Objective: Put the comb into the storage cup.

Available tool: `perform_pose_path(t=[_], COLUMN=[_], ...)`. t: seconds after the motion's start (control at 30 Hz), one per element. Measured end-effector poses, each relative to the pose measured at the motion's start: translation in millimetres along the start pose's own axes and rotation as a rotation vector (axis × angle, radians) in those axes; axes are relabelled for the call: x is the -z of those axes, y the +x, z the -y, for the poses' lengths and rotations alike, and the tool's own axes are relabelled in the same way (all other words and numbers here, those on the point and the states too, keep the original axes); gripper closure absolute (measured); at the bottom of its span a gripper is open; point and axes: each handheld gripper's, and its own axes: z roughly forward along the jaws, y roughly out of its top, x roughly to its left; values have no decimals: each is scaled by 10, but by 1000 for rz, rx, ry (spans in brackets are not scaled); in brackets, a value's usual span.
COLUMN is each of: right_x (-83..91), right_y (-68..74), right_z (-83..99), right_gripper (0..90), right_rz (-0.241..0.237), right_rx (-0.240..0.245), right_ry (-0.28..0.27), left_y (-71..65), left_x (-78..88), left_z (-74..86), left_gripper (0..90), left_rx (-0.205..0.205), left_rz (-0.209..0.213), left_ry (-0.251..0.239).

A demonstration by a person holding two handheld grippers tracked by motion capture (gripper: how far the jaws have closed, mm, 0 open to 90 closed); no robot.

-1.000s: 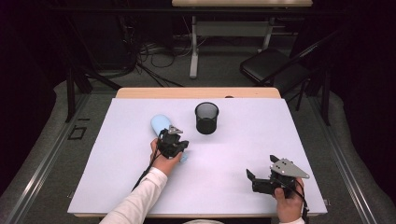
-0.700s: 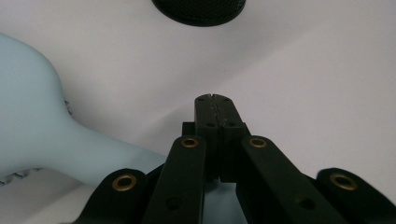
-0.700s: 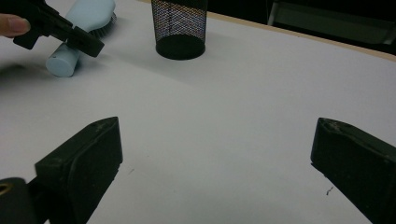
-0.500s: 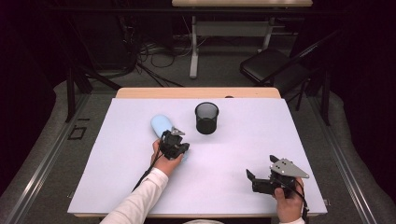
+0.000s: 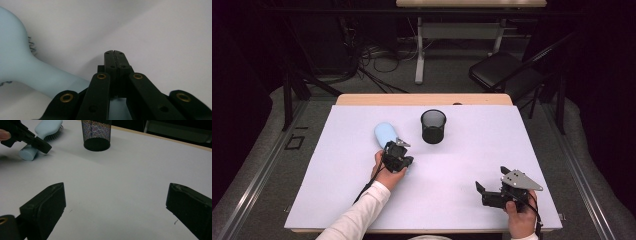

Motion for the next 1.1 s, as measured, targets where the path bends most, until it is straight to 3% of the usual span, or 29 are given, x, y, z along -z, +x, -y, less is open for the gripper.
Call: perform_pose_path(t=[0.2, 1.1], right_x=[0, 6], right_y=[-3, -8], right_z=[1, 1], right_gripper=[24, 27], right_rz=[1, 2], right_rx=[-5, -8], right_ry=[-1, -2], left_y=[-3, 146], left_x=[49, 288], left_z=[40, 316], left_gripper=[900, 900], left_rx=[-9, -7], left_rz=[-9, -16], left_ry=[22, 26])
